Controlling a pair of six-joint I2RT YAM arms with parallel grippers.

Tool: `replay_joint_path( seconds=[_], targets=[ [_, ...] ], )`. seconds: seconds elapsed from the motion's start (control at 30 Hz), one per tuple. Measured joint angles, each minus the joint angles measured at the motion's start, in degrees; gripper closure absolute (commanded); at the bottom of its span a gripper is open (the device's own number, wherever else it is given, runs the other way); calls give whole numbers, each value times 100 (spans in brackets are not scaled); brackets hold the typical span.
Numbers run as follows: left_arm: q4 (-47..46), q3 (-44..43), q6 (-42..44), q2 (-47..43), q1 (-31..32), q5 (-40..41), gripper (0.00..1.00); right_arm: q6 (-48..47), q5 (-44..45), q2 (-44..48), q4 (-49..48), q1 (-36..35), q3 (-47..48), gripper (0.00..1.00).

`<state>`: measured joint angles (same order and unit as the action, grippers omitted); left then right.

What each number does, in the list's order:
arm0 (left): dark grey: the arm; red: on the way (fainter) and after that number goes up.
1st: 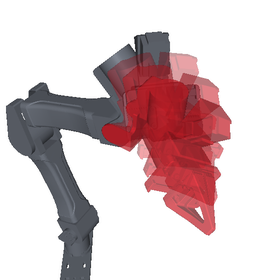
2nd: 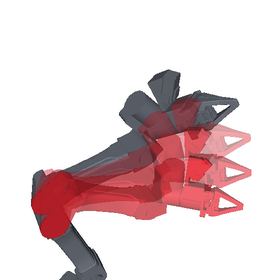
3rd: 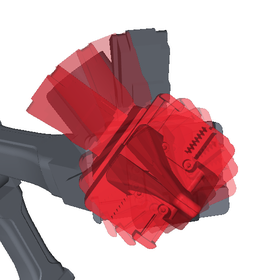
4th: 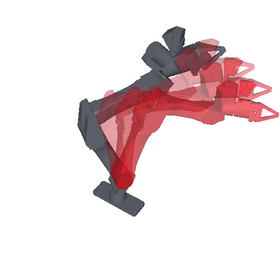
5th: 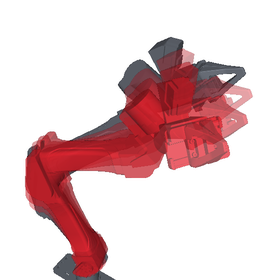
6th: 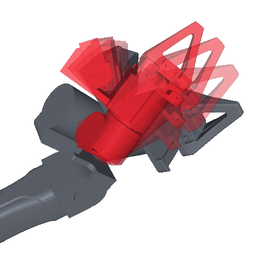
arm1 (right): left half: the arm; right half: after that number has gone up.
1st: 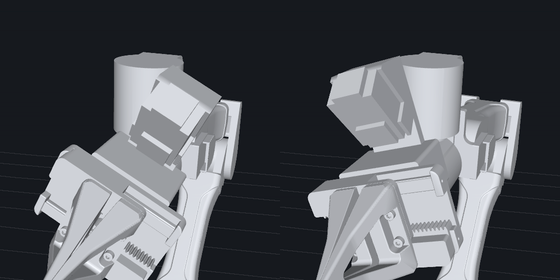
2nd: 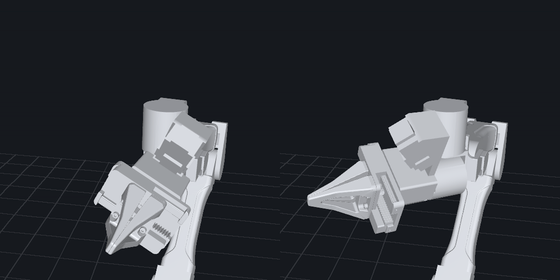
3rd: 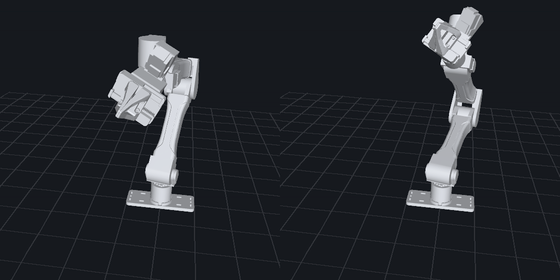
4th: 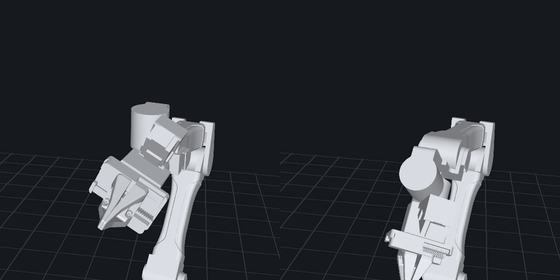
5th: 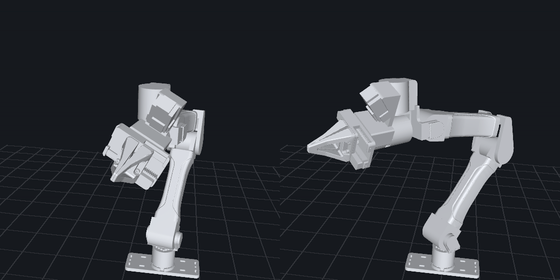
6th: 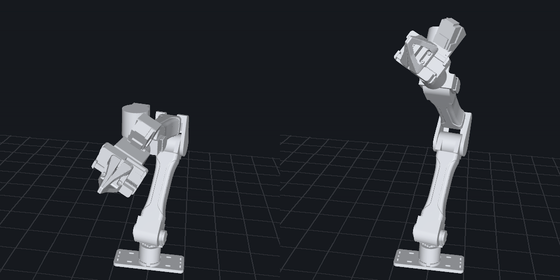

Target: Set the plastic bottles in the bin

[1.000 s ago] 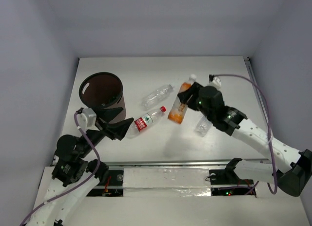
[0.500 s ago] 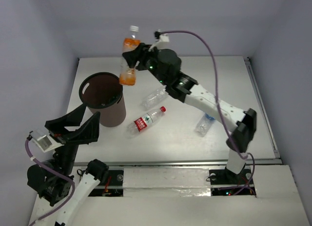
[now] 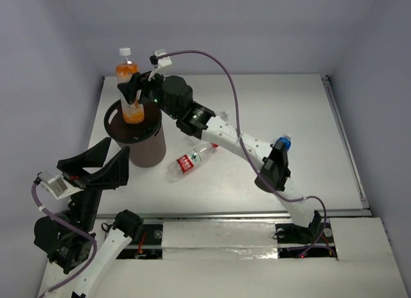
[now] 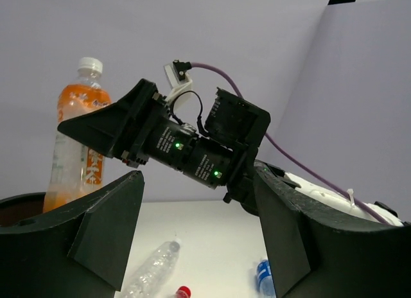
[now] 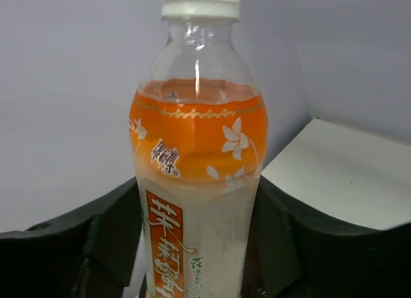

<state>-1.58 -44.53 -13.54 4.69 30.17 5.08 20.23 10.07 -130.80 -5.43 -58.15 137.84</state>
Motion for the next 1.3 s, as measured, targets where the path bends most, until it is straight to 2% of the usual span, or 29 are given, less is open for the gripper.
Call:
replay_joint_path(
  seconds=[0.03, 0.07, 0.13, 0.33, 0.43, 0.53, 0.6, 0.63, 0.67, 0.7, 0.73, 0.77, 0.8, 0.83, 0.87, 1.03, 1.07, 1.1, 1.13, 1.17, 1.2, 1.23, 1.27, 1.3],
  targets=[
    [22, 0, 4, 0, 0, 0, 33, -55, 44, -22, 4, -7, -11, 24],
    [42, 0, 15, 2, 0, 0, 33, -98, 74, -39, 4, -11, -37, 14],
    [66, 0, 26, 2, 0, 0, 33, -197, 125, -44, 7, -4, -74, 6],
    [79, 0, 37, 98, 0, -55, 35, -380, 153, 31, -35, 13, -177, 4],
    [114, -9, 42, 262, 0, -186, 39, -452, 177, 317, -133, 11, -601, 6],
    [122, -20, 55, 586, 2, -407, 44, -535, 313, 887, -299, 11, -1349, 15],
    [129, -17, 61, 920, 4, -621, 48, -568, 463, 1445, -481, 22, -2039, 28],
    [116, -17, 59, 1128, 9, -726, 54, -553, 527, 1810, -662, 48, -2518, 36],
    [103, -4, 52, 1357, 11, -824, 57, -549, 619, 2194, -761, 63, -2994, 56],
    [85, 28, 46, 1550, 11, -918, 60, -538, 693, 2559, -892, 94, -3405, 63],
    [52, 85, 20, 1768, 11, -1003, 71, -466, 776, 2949, -1082, 140, -3871, 71],
    [33, 140, -46, 1963, 13, -1082, 76, -407, 894, 3401, -1226, 203, -4413, 82],
    [-4, 210, -83, 2190, 24, -1143, 81, -372, 1029, 3838, -1294, 278, -4900, 85],
    [-39, 275, -131, 2411, 46, -1198, 95, -297, 1178, 4186, -1362, 339, -5274, 88],
    [-57, 323, -203, 2608, 68, -1226, 100, -236, 1335, 4662, -1495, 426, -5807, 88],
    [-66, 385, -326, 3563, 173, -1261, 100, 131, 1987, 6439, -1563, 597, -7759, 87],
    [-59, 378, -330, 3764, 212, -1248, 98, 243, 2061, 6714, -1534, 597, -8091, 81],
    [-7, 341, -328, 3952, 293, -1200, 78, 352, 2129, 6964, -1486, 601, -8389, 77],
    [74, 273, -243, 4175, 393, -1154, 66, 428, 2190, 7160, -1399, 601, -8642, 72],
    [201, 129, -197, 4444, 568, -1047, 58, 542, 2253, 7348, -1274, 605, -8889, 59],
    [304, -52, -127, 4743, 754, -955, 49, 667, 2302, 7538, -1161, 605, -9125, 51],
    [404, -223, -22, 5031, 879, -863, 45, 737, 2334, 7689, -1049, 610, -9313, 44],
    [525, -426, 68, 5318, 994, -763, 40, 815, 2354, 7842, -944, 612, -9492, 31],
    [581, -625, 195, 5630, 1080, -658, 37, 918, 2369, 8021, -822, 612, -9667, 27]
  ],
)
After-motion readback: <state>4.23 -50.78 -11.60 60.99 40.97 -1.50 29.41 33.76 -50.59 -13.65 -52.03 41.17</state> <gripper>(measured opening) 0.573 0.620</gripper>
